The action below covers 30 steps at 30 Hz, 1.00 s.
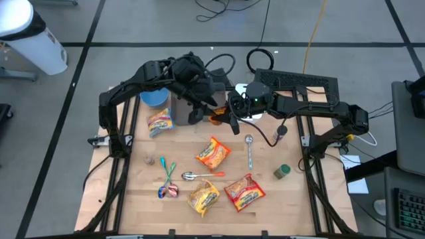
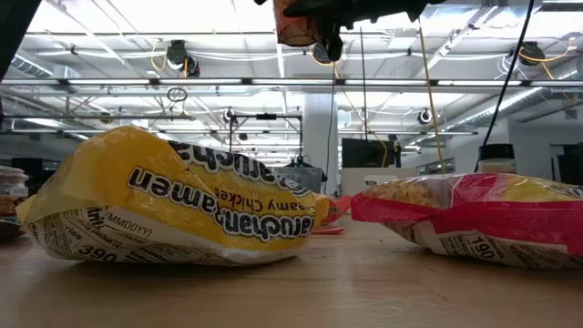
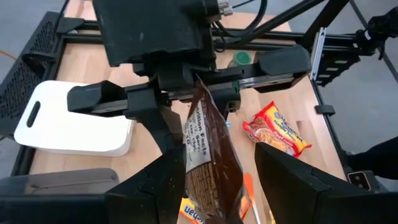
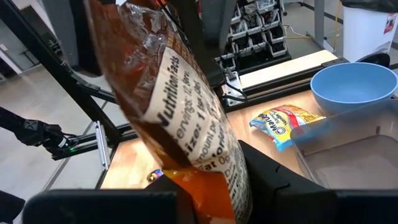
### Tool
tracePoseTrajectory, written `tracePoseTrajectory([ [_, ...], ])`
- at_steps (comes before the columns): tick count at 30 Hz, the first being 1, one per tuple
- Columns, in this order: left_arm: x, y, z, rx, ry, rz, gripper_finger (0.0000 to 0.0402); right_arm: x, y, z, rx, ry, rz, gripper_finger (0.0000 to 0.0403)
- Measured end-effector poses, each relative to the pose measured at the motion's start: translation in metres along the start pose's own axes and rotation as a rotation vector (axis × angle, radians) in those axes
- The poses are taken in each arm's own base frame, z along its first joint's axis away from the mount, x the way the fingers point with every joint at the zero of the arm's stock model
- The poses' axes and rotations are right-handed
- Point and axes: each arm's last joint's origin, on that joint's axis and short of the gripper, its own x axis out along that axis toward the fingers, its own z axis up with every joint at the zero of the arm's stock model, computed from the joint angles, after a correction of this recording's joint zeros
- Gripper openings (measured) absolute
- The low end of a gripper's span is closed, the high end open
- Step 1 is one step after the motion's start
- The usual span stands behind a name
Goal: Pick & Place Food Item
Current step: Put the orange seasoning pack into the right black bin
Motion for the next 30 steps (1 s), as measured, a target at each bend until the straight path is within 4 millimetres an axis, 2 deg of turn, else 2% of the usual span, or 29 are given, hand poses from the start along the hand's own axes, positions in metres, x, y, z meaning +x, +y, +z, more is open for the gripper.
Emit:
tracePoseTrajectory([
  [3,0.0017,0.0005,-0.0001,-0.006,0.004,0.0,0.0186,0.0001,0.0002,-0.0001,0.0,0.0,0.001,0.0061],
  [12,0.001,0.0006,0.0024,-0.002,-0.022,0.003,0.009,0.0003,0.0005,-0.002,0.006,0.018,-0.002,0.0061],
  [20,0.0009,0.0004,0.0035,0.016,-0.034,-0.005,0.0029,0.0012,0.0028,-0.0028,0.005,0.022,0.005,0.0061],
  [25,0.0021,-0.0034,0.004,0.04,-0.035,-0.026,0.0018,0.0012,0.003,-0.0023,0.003,0.017,0.007,0.0061],
  [30,0.0026,-0.0047,0.004,0.059,-0.034,-0.029,0.0035,0.0012,0.003,-0.0023,0.003,0.017,0.007,0.0061],
])
